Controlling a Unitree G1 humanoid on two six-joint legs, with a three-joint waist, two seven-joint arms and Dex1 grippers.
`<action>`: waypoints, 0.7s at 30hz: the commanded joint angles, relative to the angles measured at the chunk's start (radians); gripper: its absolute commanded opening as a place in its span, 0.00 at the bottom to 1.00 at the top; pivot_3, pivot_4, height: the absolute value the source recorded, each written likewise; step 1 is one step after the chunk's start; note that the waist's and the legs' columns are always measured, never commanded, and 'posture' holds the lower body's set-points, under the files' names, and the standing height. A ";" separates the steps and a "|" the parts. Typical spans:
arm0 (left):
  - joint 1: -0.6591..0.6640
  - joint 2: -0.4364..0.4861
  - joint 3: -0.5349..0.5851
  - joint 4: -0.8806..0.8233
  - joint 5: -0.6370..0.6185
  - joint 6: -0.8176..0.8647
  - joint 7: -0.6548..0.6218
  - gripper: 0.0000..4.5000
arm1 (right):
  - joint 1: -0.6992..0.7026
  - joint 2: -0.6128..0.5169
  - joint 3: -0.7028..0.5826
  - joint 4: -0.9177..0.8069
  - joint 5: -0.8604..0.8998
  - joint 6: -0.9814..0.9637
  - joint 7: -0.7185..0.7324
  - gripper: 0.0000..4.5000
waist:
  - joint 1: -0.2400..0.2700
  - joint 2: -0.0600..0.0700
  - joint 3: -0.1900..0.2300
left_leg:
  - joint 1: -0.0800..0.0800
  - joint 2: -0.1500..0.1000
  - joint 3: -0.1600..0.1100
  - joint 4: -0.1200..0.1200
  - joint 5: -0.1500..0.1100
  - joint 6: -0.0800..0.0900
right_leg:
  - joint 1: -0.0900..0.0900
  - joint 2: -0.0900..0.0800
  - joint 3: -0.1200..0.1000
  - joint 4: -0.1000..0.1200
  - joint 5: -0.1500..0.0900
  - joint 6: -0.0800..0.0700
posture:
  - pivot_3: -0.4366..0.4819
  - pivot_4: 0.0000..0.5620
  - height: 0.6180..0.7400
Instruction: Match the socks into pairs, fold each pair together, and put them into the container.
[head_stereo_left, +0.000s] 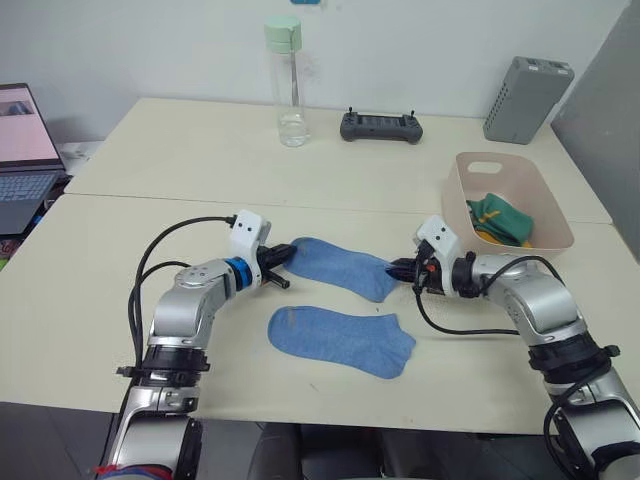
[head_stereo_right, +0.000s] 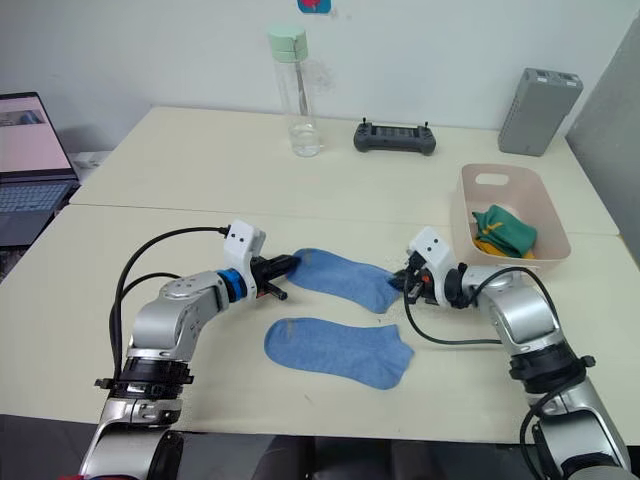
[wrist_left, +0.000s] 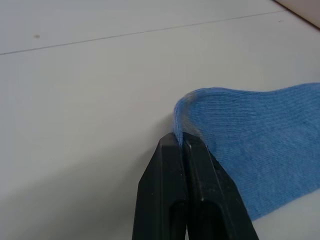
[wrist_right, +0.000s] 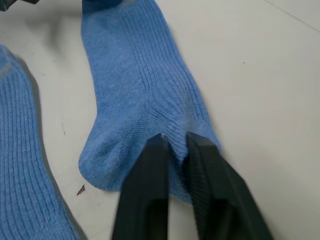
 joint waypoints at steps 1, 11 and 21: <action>0.011 0.008 0.016 -0.060 -0.027 0.007 0.011 0.09 | -0.027 -0.022 -0.019 -0.005 -0.009 -0.021 0.009 0.45 | 0.000 0.000 0.000 | 0.000 0.000 0.000 0.000 0.000 0.000 | 0.000 0.000 0.000 0.000 0.000 0.000 | 0.48 0.27 1.00; -0.026 0.108 0.059 0.032 -0.059 -0.049 -0.050 0.60 | 0.041 0.041 -0.186 -0.076 0.091 0.151 -0.118 1.00 | 0.000 0.000 0.000 | 0.000 0.000 0.000 0.000 0.000 0.000 | 0.000 0.000 0.000 0.000 0.001 0.000 | 0.48 0.27 1.00; -0.122 0.069 -0.048 0.250 -0.011 -0.157 -0.129 0.60 | 0.071 0.068 -0.144 -0.064 0.069 0.154 -0.151 0.92 | 0.004 0.000 0.000 | 0.000 0.000 0.001 0.000 0.000 0.000 | -0.001 0.000 0.000 -0.001 0.001 0.000 | 0.48 0.27 1.00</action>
